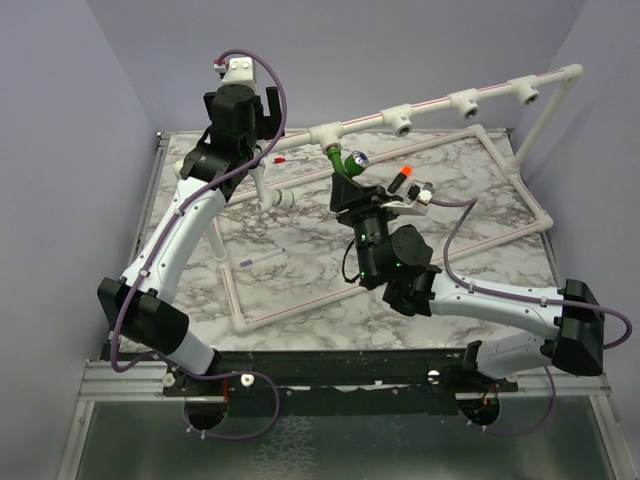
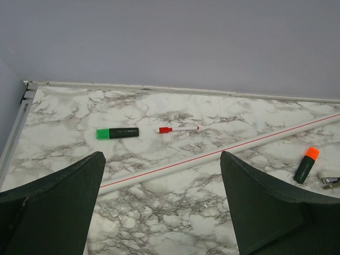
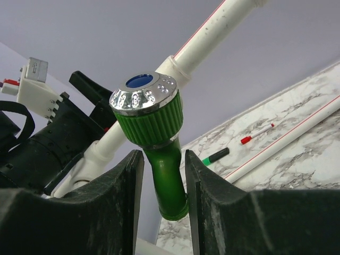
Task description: Install the water faucets
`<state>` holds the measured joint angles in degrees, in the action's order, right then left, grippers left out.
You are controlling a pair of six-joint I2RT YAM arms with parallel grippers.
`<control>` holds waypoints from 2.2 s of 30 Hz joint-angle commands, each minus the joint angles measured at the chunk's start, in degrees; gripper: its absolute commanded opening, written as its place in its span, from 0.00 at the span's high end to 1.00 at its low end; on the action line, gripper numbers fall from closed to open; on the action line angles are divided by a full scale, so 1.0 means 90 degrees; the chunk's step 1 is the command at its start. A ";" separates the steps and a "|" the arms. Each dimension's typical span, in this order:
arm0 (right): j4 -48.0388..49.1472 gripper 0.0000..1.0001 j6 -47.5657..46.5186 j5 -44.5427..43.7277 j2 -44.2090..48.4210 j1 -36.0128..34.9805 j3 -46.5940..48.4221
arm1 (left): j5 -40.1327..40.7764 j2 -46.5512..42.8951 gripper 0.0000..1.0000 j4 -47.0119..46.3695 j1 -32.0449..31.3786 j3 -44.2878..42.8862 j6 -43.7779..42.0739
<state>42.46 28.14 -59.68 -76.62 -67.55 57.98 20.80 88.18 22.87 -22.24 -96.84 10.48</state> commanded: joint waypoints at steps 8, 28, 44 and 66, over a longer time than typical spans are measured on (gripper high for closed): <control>0.0921 0.53 -0.1121 -0.0065 -0.0364 -0.0008 0.0130 | -0.0211 -0.0013 0.10 0.0545 -0.0039 0.0110 -0.0022; 0.1191 0.57 -0.1205 0.0439 -0.0533 0.0324 0.0108 | -0.0182 -0.0052 0.10 0.0548 -0.0039 0.0139 -0.0041; 0.0165 0.99 0.1235 0.0346 -0.0487 0.0434 0.0104 | -0.0220 -0.0065 0.10 0.0545 -0.0039 0.0164 -0.0022; -0.3777 1.00 0.7717 0.0825 -0.0273 0.0462 0.0536 | -0.0367 -0.0098 0.10 0.0544 -0.0039 0.0178 0.0046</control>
<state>16.12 89.78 -57.76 -77.19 -63.33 63.90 20.38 88.18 22.57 -21.96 -96.73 10.92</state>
